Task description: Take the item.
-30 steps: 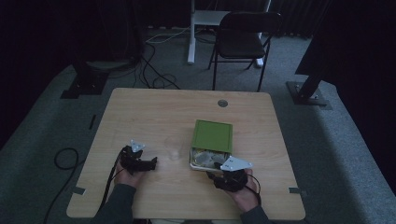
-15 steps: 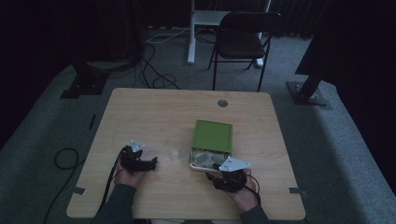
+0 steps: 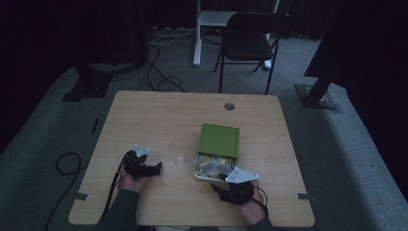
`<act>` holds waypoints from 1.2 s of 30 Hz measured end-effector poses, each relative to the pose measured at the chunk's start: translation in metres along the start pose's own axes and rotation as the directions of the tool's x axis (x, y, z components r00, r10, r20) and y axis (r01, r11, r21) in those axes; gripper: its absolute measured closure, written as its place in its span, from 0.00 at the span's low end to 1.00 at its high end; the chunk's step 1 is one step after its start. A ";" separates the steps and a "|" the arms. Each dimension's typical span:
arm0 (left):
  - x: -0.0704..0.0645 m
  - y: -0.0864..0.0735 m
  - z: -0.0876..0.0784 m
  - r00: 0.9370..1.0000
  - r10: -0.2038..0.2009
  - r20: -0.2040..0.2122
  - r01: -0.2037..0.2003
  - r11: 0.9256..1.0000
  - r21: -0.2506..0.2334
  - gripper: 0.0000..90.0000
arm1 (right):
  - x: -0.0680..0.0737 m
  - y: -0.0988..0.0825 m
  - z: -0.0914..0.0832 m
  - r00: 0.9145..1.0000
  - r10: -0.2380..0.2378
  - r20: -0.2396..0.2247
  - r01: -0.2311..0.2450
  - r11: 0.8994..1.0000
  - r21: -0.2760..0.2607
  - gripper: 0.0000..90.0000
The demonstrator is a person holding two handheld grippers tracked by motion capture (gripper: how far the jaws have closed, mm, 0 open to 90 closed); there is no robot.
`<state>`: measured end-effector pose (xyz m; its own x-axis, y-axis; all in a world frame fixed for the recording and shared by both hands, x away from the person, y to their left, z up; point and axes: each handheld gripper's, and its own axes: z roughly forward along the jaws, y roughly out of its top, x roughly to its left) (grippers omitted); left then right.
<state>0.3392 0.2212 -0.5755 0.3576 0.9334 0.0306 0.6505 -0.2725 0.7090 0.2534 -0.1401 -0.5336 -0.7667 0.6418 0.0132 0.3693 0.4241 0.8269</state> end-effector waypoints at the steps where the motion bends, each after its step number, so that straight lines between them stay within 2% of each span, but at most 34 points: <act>1: 0.000 0.000 0.000 1.000 0.001 -0.001 -0.001 1.000 0.000 0.05 | 0.001 0.000 -0.001 1.000 -0.002 -0.001 0.002 1.000 0.000 0.58; 11: 0.000 0.000 0.000 1.000 0.000 -0.001 0.000 1.000 0.001 0.05 | 0.012 -0.006 -0.005 1.000 -0.013 -0.010 0.013 1.000 0.004 0.58; 16: 0.000 0.000 0.000 1.000 0.000 0.000 0.000 1.000 0.001 0.05 | 0.013 -0.006 -0.006 1.000 -0.020 -0.015 0.020 1.000 0.009 0.59; 28: 0.000 0.000 0.000 1.000 0.000 0.000 0.000 1.000 0.001 0.05 | 0.011 0.007 -0.006 1.000 0.009 0.023 -0.009 1.000 -0.018 0.67; 36: 0.000 0.000 0.000 1.000 -0.001 0.000 0.001 1.000 0.000 0.05 | 0.012 0.020 -0.005 0.996 0.047 0.071 -0.044 0.998 -0.038 0.68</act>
<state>0.3391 0.2211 -0.5755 0.3566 0.9338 0.0300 0.6507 -0.2713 0.7092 0.2487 -0.1268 -0.5142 -0.7094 0.7047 0.0118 0.3823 0.3706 0.8465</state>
